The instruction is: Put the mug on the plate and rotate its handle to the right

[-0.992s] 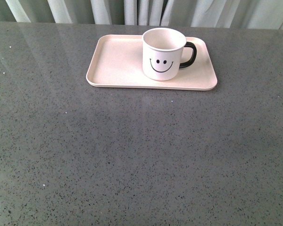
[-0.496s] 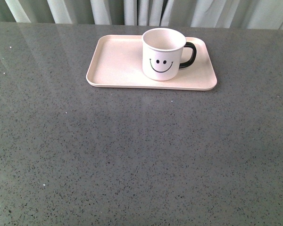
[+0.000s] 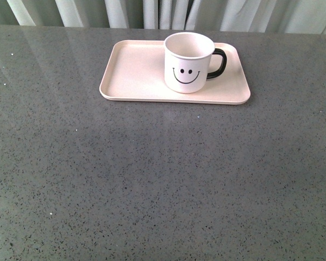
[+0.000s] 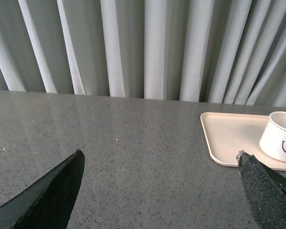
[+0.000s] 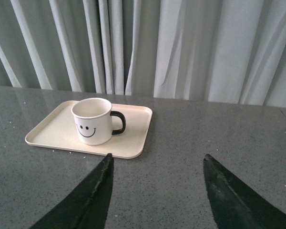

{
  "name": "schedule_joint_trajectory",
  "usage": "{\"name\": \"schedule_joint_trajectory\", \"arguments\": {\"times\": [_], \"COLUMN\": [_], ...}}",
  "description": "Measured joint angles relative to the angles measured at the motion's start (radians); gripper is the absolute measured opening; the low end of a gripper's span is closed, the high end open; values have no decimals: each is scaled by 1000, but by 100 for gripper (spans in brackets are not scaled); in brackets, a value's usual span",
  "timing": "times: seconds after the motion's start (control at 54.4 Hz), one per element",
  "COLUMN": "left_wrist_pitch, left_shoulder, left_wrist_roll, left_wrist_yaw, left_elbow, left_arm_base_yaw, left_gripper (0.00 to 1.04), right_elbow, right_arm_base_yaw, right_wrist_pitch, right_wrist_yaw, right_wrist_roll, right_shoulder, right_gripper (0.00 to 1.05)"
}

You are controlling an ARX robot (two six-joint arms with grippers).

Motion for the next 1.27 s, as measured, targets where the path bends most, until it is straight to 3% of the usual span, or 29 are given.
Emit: {"name": "schedule_joint_trajectory", "arguments": {"times": [0.257,1.268], "left_wrist_pitch": [0,0], "left_shoulder": [0,0], "left_wrist_roll": [0,0], "left_wrist_yaw": [0,0], "left_elbow": [0,0], "left_arm_base_yaw": [0,0], "left_gripper": [96,96], "right_elbow": [0,0], "right_arm_base_yaw": [0,0], "right_wrist_pitch": [0,0], "right_wrist_yaw": [0,0], "right_wrist_roll": [1,0], "right_shoulder": [0,0], "right_gripper": [97,96]}}
